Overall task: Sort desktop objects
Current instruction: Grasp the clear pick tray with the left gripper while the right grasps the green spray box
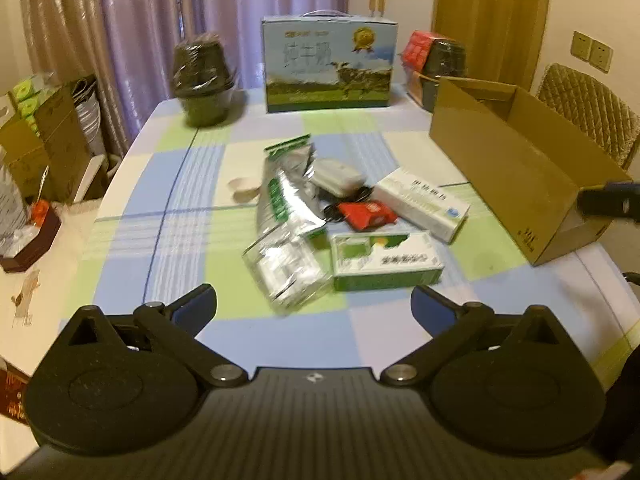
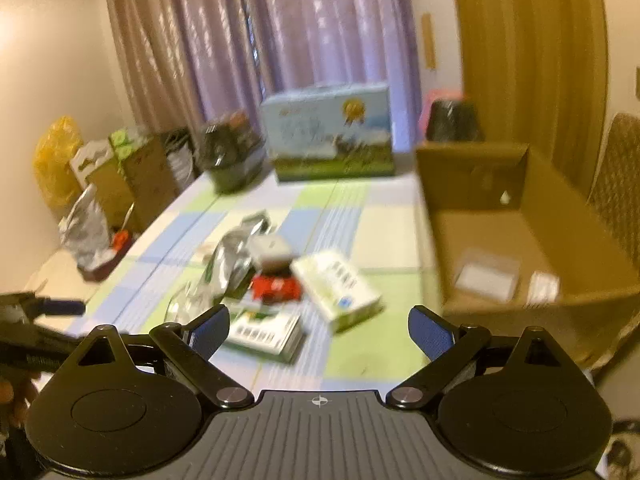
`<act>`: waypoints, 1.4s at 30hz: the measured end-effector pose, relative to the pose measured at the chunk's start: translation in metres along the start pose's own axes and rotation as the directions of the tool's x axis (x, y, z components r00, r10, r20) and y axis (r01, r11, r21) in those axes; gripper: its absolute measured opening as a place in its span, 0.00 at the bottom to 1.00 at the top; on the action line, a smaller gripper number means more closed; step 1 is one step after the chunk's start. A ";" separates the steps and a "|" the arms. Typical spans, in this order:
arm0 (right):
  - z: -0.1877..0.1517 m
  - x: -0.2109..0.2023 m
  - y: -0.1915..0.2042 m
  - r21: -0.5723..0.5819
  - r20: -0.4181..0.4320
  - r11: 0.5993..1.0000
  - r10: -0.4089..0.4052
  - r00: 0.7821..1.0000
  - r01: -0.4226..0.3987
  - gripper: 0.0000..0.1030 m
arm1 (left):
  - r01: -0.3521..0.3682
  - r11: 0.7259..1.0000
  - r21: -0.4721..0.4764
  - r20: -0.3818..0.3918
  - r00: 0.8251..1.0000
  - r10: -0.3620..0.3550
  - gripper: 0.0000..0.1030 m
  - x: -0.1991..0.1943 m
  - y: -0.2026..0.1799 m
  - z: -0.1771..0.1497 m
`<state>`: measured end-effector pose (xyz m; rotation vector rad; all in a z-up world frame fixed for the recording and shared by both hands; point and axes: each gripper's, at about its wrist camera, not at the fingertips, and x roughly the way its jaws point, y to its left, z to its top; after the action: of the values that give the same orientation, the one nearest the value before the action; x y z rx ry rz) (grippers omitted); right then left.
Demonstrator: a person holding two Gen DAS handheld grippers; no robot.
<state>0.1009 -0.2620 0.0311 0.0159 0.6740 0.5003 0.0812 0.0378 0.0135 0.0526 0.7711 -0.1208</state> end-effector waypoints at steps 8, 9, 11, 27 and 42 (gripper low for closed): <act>-0.024 0.015 0.018 -0.068 -0.067 0.997 0.019 0.998 -0.023 0.91 | -0.003 1.000 0.010 -0.012 1.000 0.003 0.99 0.005 0.020 -0.012; -0.025 0.016 0.019 -0.088 -0.069 0.996 0.025 0.997 -0.031 0.91 | -0.006 1.000 0.019 -0.022 1.000 0.006 0.99 0.008 0.021 -0.012; -0.026 0.018 0.023 -0.122 -0.072 0.991 0.037 0.997 -0.045 0.91 | -0.006 0.999 0.046 -0.041 0.999 0.007 0.99 0.013 0.022 -0.010; -0.019 0.100 0.055 -0.505 -0.246 0.825 0.143 0.959 -0.253 0.91 | 0.162 0.831 0.532 -0.116 0.986 -0.117 0.99 0.068 0.026 0.003; -0.012 0.185 0.067 -0.654 -0.409 0.661 0.099 0.907 -0.367 0.84 | 0.306 0.636 0.709 -0.227 0.952 -0.204 0.94 0.141 0.034 0.017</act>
<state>0.1878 -0.1219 -0.0761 -0.7670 0.7783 1.0232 0.1974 0.0577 -0.0727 0.7446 0.8114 -0.7174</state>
